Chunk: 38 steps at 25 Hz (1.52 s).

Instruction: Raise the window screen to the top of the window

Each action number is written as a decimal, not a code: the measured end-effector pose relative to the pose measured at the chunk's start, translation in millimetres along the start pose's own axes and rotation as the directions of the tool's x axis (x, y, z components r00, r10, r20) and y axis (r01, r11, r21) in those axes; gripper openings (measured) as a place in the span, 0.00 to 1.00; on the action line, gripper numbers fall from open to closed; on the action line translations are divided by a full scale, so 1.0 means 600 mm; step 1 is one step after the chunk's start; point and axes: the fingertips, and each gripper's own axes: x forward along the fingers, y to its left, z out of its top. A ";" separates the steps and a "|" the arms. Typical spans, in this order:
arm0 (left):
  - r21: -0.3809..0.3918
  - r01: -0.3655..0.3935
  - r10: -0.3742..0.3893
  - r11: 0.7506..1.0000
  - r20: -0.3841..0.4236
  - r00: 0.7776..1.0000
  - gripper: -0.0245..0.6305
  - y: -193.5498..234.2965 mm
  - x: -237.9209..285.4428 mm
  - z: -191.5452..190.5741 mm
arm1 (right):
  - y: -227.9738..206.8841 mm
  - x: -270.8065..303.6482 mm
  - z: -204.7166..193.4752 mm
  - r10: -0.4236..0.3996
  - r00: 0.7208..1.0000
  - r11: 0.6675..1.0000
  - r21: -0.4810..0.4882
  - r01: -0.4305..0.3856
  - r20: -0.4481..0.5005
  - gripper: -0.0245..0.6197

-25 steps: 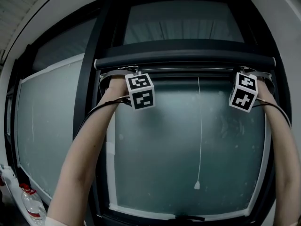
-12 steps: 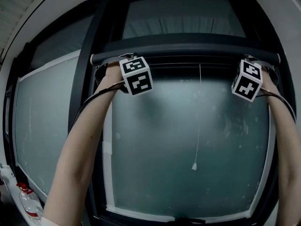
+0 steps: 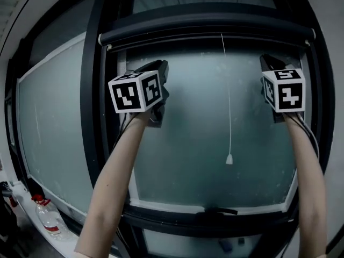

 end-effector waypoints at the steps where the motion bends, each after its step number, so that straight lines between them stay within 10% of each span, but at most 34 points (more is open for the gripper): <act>1: -0.037 -0.005 0.005 0.999 0.012 1.000 0.11 -0.017 -0.028 -0.023 | 0.015 -0.031 -0.018 0.008 1.000 0.997 0.080 -0.009 0.015 0.08; 11: 0.033 -0.115 0.119 0.993 -0.169 0.978 0.11 -0.170 -0.331 -0.340 | 0.218 -0.400 -0.255 0.112 0.993 0.916 0.390 -0.091 -0.032 0.08; 19: 0.008 -0.139 0.130 0.990 -0.421 0.898 0.08 -0.311 -0.612 -0.529 | 0.354 -0.692 -0.362 0.288 0.926 0.867 0.478 -0.144 -0.243 0.08; 31: 0.016 -0.079 0.075 0.997 -0.524 0.848 0.08 -0.377 -0.753 -0.601 | 0.442 -0.782 -0.398 0.392 0.853 0.847 0.497 -0.189 -0.344 0.08; 38: -0.043 -0.035 0.010 0.998 -0.480 0.877 0.08 -0.394 -0.730 -0.582 | 0.469 -0.812 -0.403 0.420 0.810 0.824 0.547 -0.151 -0.409 0.07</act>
